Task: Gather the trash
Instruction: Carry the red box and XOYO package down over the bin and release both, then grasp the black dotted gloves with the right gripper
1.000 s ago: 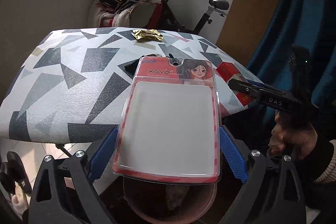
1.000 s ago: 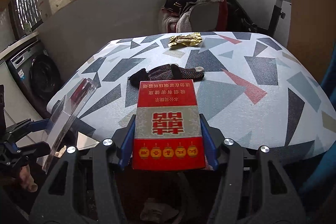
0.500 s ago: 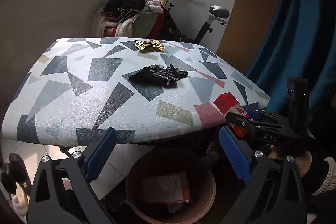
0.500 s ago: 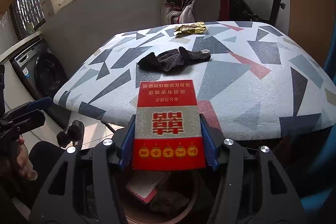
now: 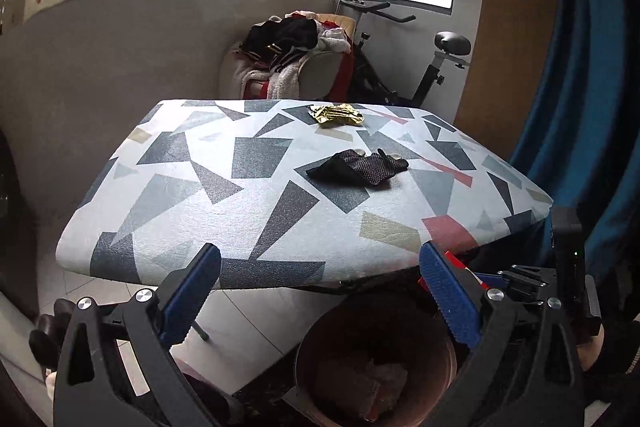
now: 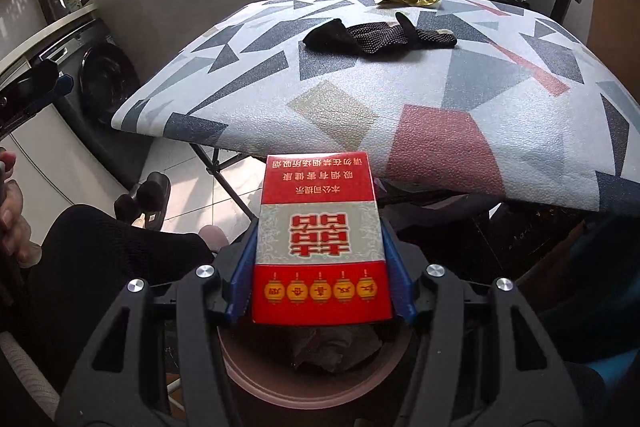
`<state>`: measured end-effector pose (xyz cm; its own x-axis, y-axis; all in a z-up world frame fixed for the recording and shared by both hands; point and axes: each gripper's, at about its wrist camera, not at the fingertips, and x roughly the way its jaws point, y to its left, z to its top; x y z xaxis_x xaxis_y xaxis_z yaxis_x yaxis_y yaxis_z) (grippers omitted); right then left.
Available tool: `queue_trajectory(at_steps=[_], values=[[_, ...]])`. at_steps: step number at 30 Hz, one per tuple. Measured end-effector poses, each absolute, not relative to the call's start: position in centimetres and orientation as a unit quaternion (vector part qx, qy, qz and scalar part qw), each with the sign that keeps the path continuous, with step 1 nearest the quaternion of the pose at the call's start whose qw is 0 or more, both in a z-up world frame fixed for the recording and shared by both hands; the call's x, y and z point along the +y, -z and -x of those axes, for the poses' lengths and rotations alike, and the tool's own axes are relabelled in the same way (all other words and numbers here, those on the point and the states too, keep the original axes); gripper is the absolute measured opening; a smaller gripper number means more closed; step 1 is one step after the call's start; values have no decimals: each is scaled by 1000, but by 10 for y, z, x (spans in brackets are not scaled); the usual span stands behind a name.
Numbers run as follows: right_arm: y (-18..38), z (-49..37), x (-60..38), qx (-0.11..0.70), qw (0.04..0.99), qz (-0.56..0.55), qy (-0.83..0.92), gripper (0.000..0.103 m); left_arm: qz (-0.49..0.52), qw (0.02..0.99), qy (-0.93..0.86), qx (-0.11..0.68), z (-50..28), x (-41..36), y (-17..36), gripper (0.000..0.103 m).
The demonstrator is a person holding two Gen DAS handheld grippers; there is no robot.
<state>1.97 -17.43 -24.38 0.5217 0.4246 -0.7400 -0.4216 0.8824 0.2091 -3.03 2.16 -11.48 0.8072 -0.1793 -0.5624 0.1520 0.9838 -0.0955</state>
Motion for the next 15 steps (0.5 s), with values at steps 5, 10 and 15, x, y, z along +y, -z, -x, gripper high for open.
queue_trajectory(at_steps=[5,10,15], values=[[248,-18,-166,430,867,18,-250,58,17,950,91,299,32,19,117,97],[252,-18,-163,436,865,26,-246,80,15,948,93,304,33,15,122,97],[253,-20,-165,434,868,23,-238,91,7,948,87,305,37,13,131,97]])
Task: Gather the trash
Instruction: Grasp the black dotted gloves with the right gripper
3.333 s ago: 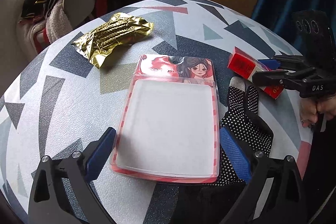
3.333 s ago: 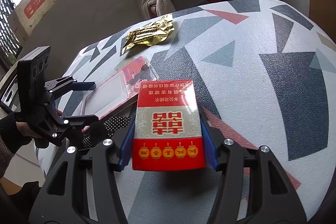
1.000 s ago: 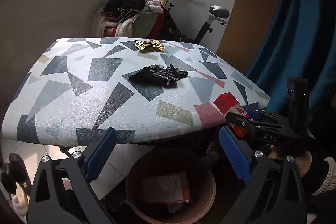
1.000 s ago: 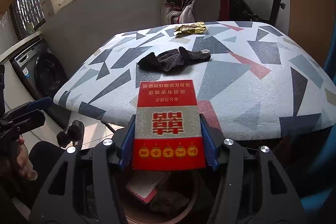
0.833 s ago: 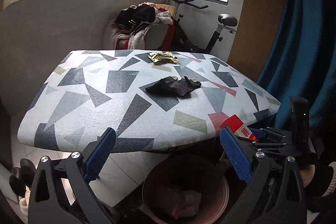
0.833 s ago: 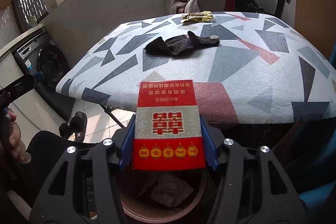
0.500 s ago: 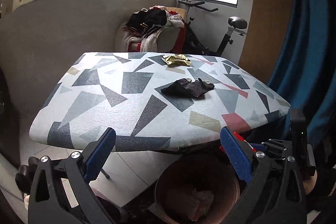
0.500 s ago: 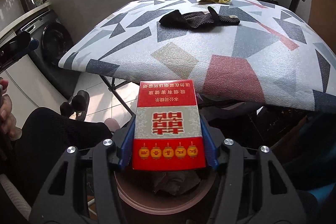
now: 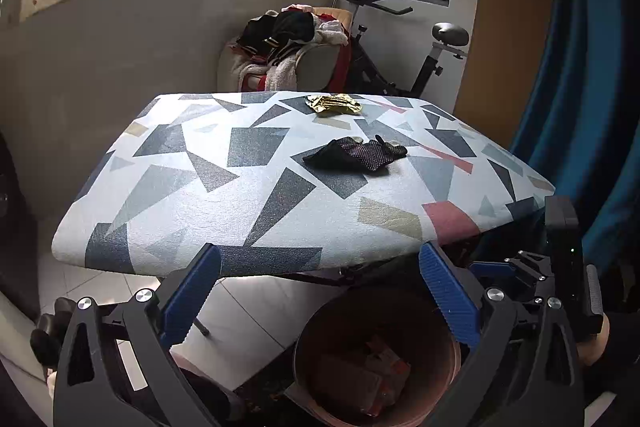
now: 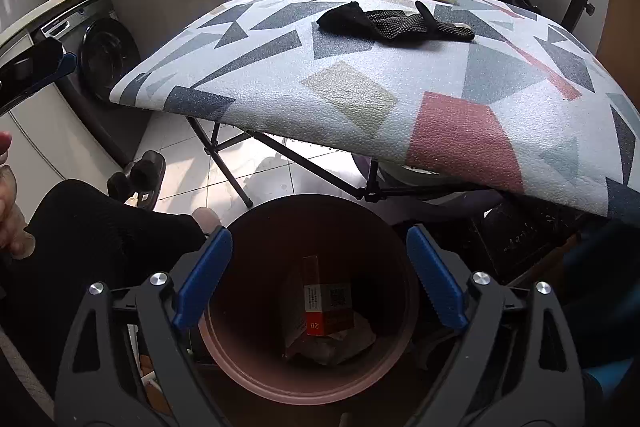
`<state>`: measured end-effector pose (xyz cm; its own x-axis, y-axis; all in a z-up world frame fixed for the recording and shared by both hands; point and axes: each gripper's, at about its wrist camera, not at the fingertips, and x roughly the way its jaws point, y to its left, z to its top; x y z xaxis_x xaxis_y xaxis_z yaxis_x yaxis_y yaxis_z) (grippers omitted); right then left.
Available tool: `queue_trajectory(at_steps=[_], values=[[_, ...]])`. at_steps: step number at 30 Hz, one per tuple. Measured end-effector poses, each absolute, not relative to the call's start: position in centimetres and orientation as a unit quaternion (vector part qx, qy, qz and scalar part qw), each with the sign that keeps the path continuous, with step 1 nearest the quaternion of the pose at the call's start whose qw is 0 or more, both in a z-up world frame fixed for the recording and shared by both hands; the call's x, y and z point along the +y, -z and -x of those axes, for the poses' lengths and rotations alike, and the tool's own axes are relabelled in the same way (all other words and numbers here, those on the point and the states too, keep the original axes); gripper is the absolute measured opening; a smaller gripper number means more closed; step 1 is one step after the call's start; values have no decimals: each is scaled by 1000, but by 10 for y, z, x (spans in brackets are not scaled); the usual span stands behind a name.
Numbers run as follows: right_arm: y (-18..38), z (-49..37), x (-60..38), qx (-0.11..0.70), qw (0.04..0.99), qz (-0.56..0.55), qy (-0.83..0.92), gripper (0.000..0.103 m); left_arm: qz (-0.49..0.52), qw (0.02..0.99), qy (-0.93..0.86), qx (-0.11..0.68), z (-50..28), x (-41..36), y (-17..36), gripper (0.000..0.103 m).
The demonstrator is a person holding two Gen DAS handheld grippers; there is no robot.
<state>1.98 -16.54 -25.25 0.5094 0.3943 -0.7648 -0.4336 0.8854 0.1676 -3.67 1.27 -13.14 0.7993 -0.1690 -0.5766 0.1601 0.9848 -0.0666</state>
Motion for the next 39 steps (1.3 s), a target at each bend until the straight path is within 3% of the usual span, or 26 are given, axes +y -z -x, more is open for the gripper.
queue_trajectory(at_steps=[7,15,31,39], values=[[259,-27,-170,445,869,16,-217,97,11,947,64,315,38,15,151,97],[258,-30,-174,430,881,18,-194,97,7,935,53,350,35,14,181,97],[248,-42,-189,416,891,-8,-178,97,23,932,30,361,26,26,192,97],[213,-102,-181,388,901,71,-178,97,10,944,6,329,18,31,185,97]])
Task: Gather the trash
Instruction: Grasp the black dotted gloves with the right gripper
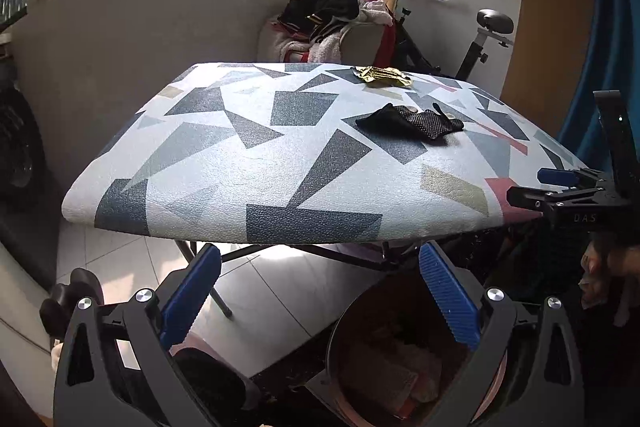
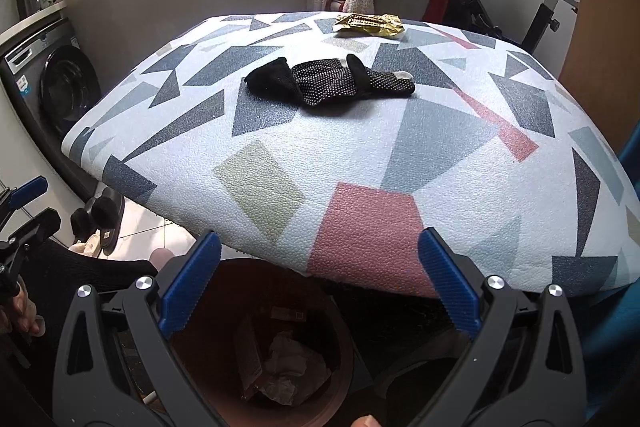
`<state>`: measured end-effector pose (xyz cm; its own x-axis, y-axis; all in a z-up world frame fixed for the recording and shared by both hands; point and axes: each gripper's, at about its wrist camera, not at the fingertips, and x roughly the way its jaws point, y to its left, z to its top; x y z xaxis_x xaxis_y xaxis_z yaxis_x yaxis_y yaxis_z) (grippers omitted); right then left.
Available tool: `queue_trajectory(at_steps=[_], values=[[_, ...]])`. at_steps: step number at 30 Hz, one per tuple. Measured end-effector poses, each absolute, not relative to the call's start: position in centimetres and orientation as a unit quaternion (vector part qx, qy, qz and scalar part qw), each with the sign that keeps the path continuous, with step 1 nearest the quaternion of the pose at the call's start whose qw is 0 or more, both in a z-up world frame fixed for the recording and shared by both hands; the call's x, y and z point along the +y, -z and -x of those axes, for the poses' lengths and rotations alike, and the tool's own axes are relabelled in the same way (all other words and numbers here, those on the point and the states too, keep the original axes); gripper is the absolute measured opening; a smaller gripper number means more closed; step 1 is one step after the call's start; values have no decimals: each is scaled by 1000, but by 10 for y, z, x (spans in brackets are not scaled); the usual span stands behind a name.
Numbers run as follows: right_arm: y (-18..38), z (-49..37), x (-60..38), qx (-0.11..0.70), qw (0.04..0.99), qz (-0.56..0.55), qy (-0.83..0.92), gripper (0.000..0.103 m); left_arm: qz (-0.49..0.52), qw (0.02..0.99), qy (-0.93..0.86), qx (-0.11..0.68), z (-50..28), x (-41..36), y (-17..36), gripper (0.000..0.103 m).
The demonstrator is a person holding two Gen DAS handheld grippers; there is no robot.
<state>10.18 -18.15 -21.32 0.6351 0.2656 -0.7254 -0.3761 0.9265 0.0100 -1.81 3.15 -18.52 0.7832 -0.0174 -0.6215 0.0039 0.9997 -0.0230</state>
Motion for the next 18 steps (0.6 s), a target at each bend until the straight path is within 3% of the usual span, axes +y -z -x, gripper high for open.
queue_trajectory(at_steps=[10,18], values=[[207,-221,-126,398,881,133,-218,96,28,944,-21,327,-10,32,190,97],[231,-270,-82,419,846,200,-262,77,36,932,-50,356,-27,39,202,97]])
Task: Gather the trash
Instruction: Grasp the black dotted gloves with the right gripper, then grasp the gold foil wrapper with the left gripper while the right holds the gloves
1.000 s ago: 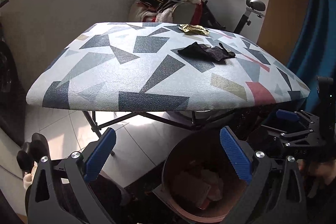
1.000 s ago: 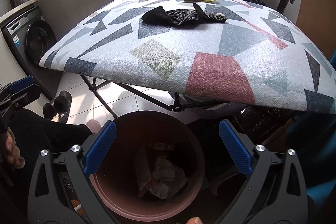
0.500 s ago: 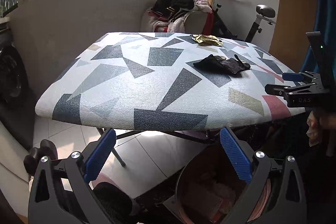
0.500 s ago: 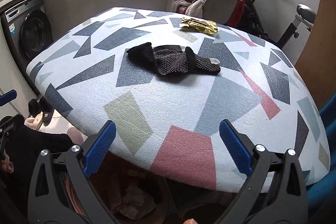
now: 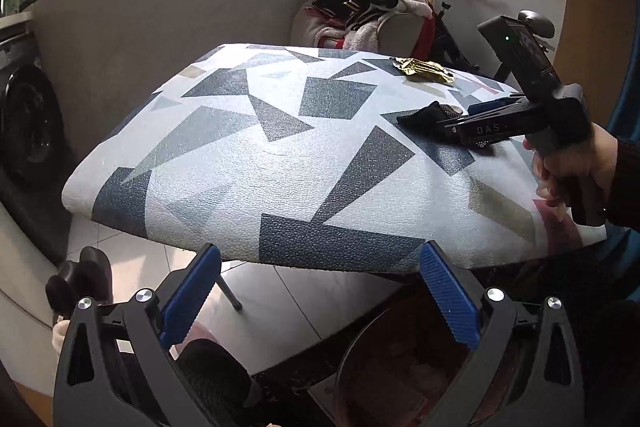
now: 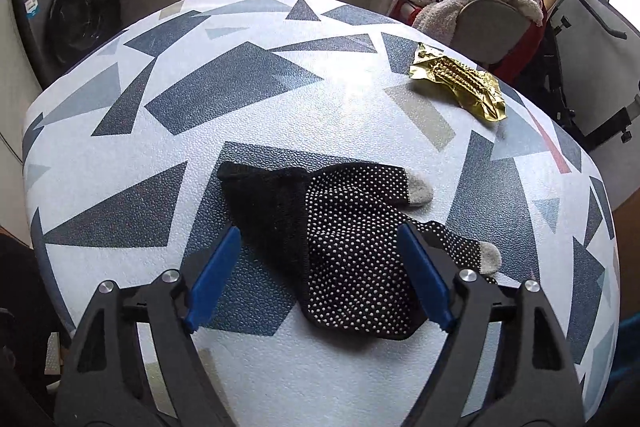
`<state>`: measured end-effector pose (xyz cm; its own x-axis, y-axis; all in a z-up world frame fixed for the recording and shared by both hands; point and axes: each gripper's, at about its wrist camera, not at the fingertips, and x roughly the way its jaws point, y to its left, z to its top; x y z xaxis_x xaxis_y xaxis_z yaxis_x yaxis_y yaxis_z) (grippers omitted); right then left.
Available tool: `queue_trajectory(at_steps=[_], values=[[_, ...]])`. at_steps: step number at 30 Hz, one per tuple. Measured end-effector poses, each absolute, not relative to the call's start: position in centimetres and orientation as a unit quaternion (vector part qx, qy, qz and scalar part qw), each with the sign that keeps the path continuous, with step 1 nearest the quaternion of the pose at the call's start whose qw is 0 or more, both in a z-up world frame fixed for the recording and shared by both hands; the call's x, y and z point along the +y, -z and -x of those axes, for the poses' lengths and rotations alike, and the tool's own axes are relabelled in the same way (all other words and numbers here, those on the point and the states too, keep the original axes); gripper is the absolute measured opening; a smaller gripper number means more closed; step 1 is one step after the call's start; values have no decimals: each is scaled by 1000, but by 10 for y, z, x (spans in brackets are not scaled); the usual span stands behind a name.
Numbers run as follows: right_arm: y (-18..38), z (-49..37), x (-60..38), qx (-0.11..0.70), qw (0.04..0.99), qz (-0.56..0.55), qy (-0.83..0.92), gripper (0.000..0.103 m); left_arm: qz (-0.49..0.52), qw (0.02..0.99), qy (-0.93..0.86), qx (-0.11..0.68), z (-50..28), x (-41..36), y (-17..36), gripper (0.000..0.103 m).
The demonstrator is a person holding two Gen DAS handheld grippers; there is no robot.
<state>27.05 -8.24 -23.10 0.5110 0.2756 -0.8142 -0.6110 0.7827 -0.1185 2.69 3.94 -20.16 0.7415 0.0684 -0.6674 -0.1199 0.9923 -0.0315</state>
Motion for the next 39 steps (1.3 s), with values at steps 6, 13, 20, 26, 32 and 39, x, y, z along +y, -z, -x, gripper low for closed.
queue_trajectory(at_steps=[6,13,20,26,32,39], values=[[236,-269,-82,406,848,170,-296,38,27,930,-65,360,-32,39,206,97],[219,-255,-95,361,870,152,-300,10,40,928,-53,367,-37,39,207,97],[178,-276,-177,323,914,54,-238,10,85,932,16,351,-73,51,173,97],[198,-303,-239,341,930,8,-141,10,103,933,105,327,-148,34,136,97],[215,-308,-256,344,929,-29,-136,10,146,910,142,360,-255,17,134,97],[219,-311,-259,355,921,-52,-151,10,184,885,150,400,-381,-11,159,96]])
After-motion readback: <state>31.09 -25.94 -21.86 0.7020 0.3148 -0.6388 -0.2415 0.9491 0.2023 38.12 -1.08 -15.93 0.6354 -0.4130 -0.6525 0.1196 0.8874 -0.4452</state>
